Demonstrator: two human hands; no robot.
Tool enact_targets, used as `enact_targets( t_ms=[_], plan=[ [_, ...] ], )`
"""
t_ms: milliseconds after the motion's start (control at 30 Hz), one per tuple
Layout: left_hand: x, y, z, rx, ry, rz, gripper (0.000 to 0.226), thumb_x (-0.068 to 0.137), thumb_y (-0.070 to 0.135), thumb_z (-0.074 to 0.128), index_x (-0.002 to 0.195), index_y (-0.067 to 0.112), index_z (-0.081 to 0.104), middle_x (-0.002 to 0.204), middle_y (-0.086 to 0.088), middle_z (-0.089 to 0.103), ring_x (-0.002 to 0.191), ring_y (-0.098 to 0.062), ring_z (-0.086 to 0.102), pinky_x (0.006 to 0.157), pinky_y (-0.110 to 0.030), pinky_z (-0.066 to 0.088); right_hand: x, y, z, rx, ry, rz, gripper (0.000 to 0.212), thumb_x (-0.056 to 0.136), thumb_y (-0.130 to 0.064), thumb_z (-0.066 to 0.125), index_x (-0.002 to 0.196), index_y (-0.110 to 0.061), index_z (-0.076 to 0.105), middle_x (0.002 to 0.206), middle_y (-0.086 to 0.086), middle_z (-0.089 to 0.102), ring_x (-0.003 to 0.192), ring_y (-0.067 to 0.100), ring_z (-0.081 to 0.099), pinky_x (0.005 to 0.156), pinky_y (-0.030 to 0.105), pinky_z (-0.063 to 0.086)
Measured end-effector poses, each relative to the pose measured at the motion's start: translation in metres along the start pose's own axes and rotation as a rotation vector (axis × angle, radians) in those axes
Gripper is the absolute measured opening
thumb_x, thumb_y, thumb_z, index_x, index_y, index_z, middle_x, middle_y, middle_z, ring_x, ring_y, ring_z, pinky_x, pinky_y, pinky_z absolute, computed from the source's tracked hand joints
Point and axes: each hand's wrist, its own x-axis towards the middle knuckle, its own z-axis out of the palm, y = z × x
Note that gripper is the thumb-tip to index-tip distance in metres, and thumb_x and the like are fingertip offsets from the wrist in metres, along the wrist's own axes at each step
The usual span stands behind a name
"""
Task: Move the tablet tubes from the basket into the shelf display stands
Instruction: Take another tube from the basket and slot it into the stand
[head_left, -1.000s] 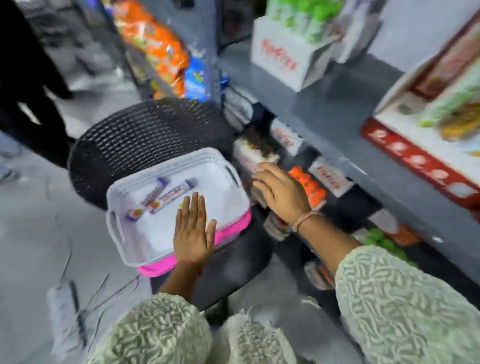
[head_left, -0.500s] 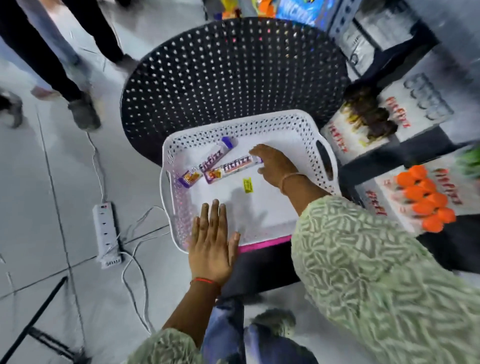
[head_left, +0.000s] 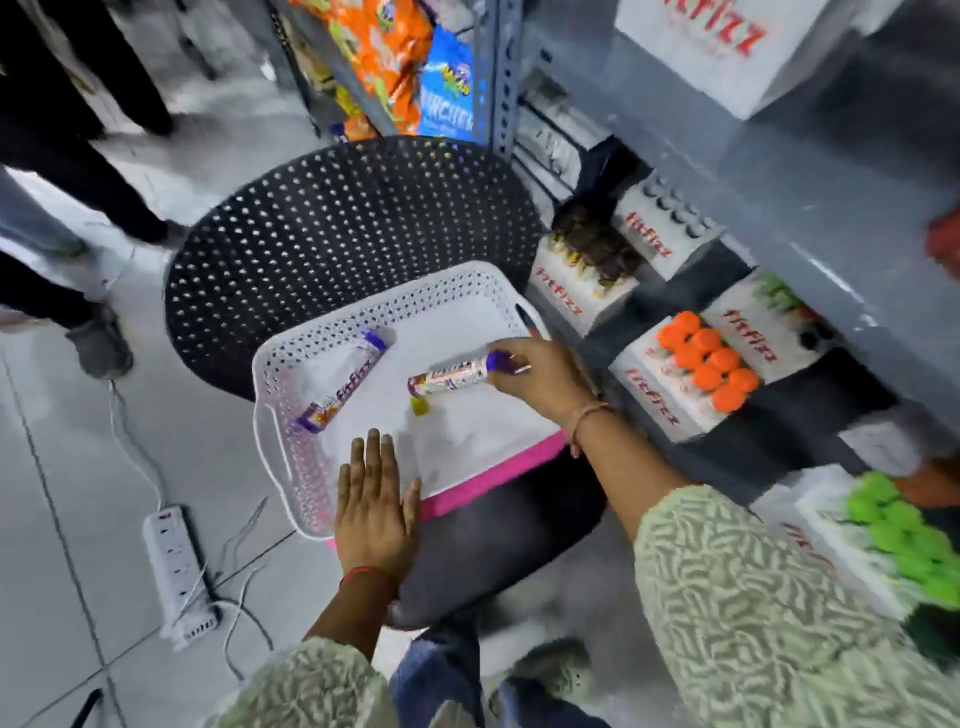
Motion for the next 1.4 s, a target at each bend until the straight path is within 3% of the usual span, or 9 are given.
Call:
enact_targets(
  t_ms=[100,233,333,533,633,733,933,1133,1400],
  plan=[
    [0.010,0.045,-0.010,-0.082,0.033,0.103,0.069,0.097,0.046,0.007,0.134,-0.005,0.032,0.140,-0.026,0.036,0.132,-0.029,0.017,0.110,-0.028,-0.002,-0.039,-0.023,-0.067,0.049,0.073,0.022,0.036,0.075,-0.002,0.067,0.111,0.002,0.062,0.100,0.017,0.070,0.077,0.003,0.058,0.075,0.023,0.049],
    [0.030,0.132,-0.024,-0.158,0.092,0.356,0.068,0.097,0.045,0.007,0.132,-0.006,0.037,0.137,-0.027,0.040,0.130,-0.034,0.026,0.108,-0.036,0.010,-0.105,-0.058,-0.160,-0.012,0.192,0.002,0.017,0.076,0.000,0.063,0.093,-0.003,0.068,0.055,-0.003,0.062,0.043,-0.007,0.052,0.045,0.009,0.045],
    [0.040,0.206,-0.031,-0.214,0.113,0.534,0.068,0.097,0.044,0.006,0.132,-0.006,0.036,0.138,-0.027,0.039,0.129,-0.037,0.030,0.106,-0.042,0.014,-0.153,-0.072,-0.225,-0.117,0.366,0.019,0.016,0.075,-0.005,0.067,0.090,0.000,0.070,0.066,0.014,0.067,0.051,-0.006,0.054,0.053,0.017,0.046],
    [0.026,0.338,-0.035,-0.302,0.070,0.911,0.068,0.097,0.044,0.007,0.132,-0.005,0.037,0.137,-0.026,0.041,0.130,-0.033,0.026,0.106,-0.042,0.014,-0.256,-0.097,-0.343,-0.357,0.631,0.087,0.023,0.076,-0.008,0.067,0.098,-0.001,0.070,0.068,0.002,0.063,0.037,-0.015,0.045,0.047,0.005,0.034],
    [0.016,0.379,-0.034,-0.302,0.046,1.051,0.069,0.097,0.045,0.005,0.132,-0.005,0.038,0.137,-0.025,0.042,0.128,-0.036,0.032,0.105,-0.040,0.014,-0.297,-0.105,-0.386,-0.488,0.731,0.133,0.023,0.074,-0.011,0.068,0.096,-0.006,0.072,0.057,-0.005,0.067,0.049,-0.011,0.052,0.046,0.004,0.034],
    [0.012,0.401,-0.030,-0.285,0.024,1.121,0.073,0.097,0.048,0.003,0.131,-0.006,0.038,0.136,-0.025,0.043,0.126,-0.040,0.035,0.104,-0.038,0.012,-0.320,-0.106,-0.414,-0.557,0.746,0.169,0.027,0.074,-0.010,0.065,0.101,-0.010,0.071,0.087,0.008,0.070,0.076,0.011,0.058,0.058,0.011,0.039],
    [0.007,0.413,-0.018,-0.205,-0.002,1.163,0.075,0.097,0.047,0.002,0.128,-0.008,0.042,0.131,-0.025,0.049,0.122,-0.042,0.040,0.107,-0.031,0.005,-0.338,-0.098,-0.444,-0.518,0.741,0.267,0.024,0.078,-0.005,0.060,0.101,-0.005,0.068,0.089,0.012,0.064,0.061,0.010,0.053,0.045,0.003,0.043],
    [0.007,0.417,-0.013,-0.168,0.000,1.142,0.076,0.096,0.047,-0.001,0.128,-0.007,0.043,0.132,-0.023,0.049,0.124,-0.040,0.039,0.107,-0.035,0.007,-0.328,-0.078,-0.454,-0.607,0.732,0.330,0.019,0.074,-0.012,0.071,0.093,-0.007,0.071,0.104,0.015,0.072,0.090,0.021,0.063,0.080,0.027,0.045],
    [0.006,0.417,-0.013,-0.129,-0.006,1.142,0.082,0.091,0.053,-0.010,0.135,-0.001,0.033,0.141,-0.017,0.038,0.133,-0.027,0.021,0.111,-0.036,0.005,-0.316,-0.051,-0.453,-0.672,0.775,0.343,0.036,0.074,-0.010,0.071,0.110,-0.008,0.064,0.122,0.011,0.063,0.111,0.024,0.057,0.089,0.024,0.040]
  ],
)
